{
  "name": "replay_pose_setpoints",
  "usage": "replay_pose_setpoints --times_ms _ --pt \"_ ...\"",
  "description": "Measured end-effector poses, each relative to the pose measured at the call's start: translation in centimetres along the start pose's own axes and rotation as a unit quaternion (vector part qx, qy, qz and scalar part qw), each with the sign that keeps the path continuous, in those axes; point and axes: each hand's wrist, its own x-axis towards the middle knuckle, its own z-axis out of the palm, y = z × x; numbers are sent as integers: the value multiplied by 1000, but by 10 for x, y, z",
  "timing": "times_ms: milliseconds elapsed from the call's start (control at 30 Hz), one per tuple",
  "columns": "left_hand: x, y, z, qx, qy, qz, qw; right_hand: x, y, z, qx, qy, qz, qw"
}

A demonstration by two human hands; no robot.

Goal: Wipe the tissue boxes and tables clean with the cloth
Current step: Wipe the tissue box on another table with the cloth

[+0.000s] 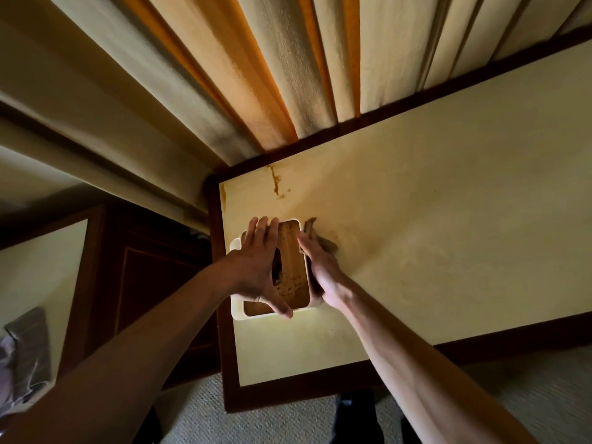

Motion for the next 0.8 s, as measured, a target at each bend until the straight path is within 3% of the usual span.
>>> replay_pose_setpoints --times_ms 100,233,400,600,800 --pt "0 0 0 -3 0 1 1000 5 -9 2 -62 -15 -40 997" --pt "-2 3 -2 2 -5 -4 1000 -2 -5 1 -40 1 -133 990" --pt "-1 2 -2 5 -4 2 1000 -28 6 9 -23 -7 -172 985" --pt "2 -1 1 -2 -4 5 1000 -50 34 3 20 -31 -135 990" --pt "2 -1 2 -5 1 6 1000 -44 60 -3 21 37 -81 996"
